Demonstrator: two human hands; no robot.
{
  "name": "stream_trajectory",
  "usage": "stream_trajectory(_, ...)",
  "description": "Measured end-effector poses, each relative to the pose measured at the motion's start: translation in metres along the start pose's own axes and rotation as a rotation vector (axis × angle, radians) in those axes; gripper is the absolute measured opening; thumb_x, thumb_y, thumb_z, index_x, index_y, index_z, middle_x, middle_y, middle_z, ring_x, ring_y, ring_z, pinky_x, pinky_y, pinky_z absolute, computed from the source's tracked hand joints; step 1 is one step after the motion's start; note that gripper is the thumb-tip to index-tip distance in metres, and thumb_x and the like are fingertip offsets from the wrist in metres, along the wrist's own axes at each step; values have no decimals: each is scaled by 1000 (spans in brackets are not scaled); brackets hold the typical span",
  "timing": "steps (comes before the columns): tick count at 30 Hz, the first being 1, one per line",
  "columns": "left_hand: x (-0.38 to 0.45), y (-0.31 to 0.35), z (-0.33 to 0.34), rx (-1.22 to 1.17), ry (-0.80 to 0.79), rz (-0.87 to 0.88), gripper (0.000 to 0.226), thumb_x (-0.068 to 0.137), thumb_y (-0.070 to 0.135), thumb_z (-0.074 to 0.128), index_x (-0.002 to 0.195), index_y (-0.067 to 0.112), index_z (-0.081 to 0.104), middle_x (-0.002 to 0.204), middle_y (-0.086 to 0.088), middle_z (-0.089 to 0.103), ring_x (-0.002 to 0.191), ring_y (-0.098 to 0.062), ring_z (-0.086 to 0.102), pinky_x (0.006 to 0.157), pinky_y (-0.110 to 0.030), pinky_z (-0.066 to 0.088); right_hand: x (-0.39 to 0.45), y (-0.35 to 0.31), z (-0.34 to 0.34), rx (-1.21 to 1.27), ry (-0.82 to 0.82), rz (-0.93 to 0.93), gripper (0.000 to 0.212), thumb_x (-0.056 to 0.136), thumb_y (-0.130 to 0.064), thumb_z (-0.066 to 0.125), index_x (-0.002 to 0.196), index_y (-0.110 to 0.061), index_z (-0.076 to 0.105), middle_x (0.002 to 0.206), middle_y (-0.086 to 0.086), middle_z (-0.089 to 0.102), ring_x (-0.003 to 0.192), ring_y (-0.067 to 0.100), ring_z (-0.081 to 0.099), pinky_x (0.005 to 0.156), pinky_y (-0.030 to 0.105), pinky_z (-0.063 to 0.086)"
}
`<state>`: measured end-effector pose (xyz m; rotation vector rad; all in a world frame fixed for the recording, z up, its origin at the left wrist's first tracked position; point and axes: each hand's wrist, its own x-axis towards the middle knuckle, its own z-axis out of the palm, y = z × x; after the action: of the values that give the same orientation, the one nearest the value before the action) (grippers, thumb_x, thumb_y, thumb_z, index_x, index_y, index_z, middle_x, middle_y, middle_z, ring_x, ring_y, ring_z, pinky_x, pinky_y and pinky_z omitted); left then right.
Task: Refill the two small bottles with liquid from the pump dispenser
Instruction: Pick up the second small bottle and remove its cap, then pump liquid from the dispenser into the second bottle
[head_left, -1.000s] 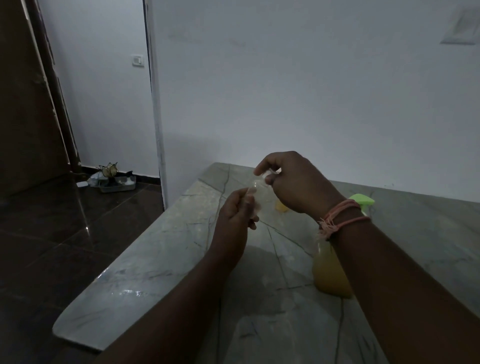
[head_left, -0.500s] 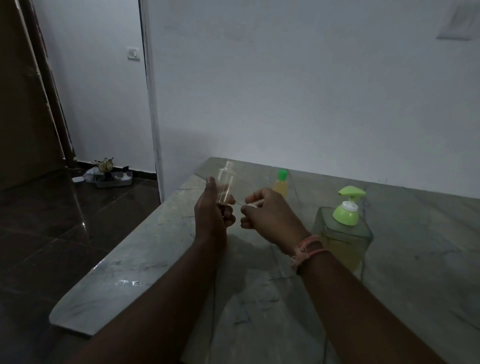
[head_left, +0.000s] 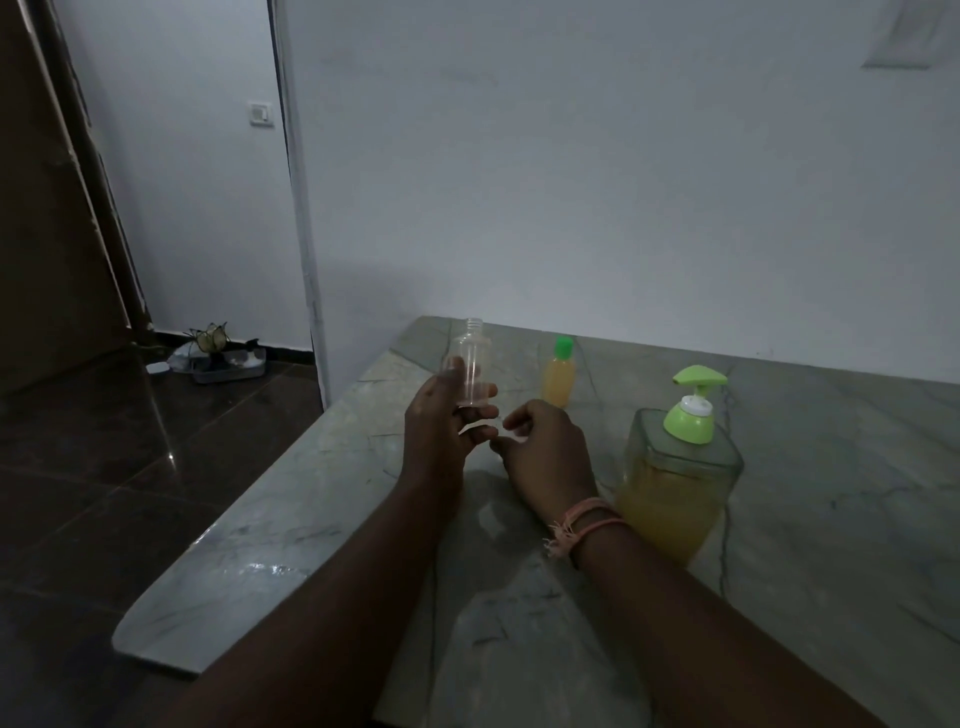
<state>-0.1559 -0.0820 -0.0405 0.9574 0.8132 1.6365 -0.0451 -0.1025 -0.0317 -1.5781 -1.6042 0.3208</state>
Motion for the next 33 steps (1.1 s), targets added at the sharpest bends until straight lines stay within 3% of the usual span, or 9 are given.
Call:
stream_trajectory(7,1,1,3,-17,-4,1,37,100,41,56,116,10,68,106,-15,74,94,-33,69,83,-47,56,-6,-51,-57,46,243,-318,4,89,-23,62,93,-22,62,92,-8,66,87,6,59,72,23,50)
stream_trajectory(10,-3,2,5,16,-44,-5,38,99,45,56,116,13,69,106,-12,74,91,-27,69,75,-36,58,-6,-65,-89,69,298,-360,2,90,-21,61,91,-22,62,86,-12,65,79,-1,60,67,15,48)
stream_trajectory(15,-16,3,15,75,-236,35,41,91,50,60,113,17,71,99,-9,74,82,-21,68,67,-29,57,12,-60,-138,46,296,-288,13,88,-16,57,82,-19,67,81,-11,68,77,2,63,69,20,49)
stream_trajectory(20,-32,-1,25,154,-415,70,33,97,43,59,113,16,70,99,-8,72,83,-23,68,70,-30,58,29,-34,-162,139,220,-160,10,86,-21,60,81,-16,68,75,-1,72,69,12,68,63,31,55)
stream_trajectory(23,-38,-2,29,164,-455,73,33,97,40,59,114,14,69,99,-11,71,85,-26,68,72,-33,58,28,-15,-164,296,130,-12,19,90,-24,60,85,-8,67,72,6,73,60,15,67,50,25,52)
stream_trajectory(25,-40,-1,31,163,-476,73,31,97,37,59,114,13,69,99,-12,71,85,-27,68,72,-34,58,22,-7,-156,408,78,54,29,93,-29,56,85,-4,67,65,9,71,54,19,65,50,25,49)
stream_trajectory(27,-41,0,33,169,-481,69,30,96,37,60,112,14,70,97,-11,71,83,-27,68,71,-34,58,18,-4,-147,503,142,97,37,94,-35,53,79,-5,68,55,10,65,44,18,59,45,24,46)
stream_trajectory(29,-42,-1,34,181,-481,70,30,94,37,60,111,14,70,96,-10,71,82,-26,68,70,-32,58,17,-3,-139,536,306,106,43,94,-39,50,72,-8,68,49,9,58,38,17,55,38,20,42)
stream_trajectory(33,-42,-2,34,213,-472,103,28,93,35,61,109,15,70,89,-5,69,77,-22,66,67,-29,57,19,-7,-129,507,460,65,43,96,-42,46,71,-15,69,49,4,61,39,16,60,40,23,46)
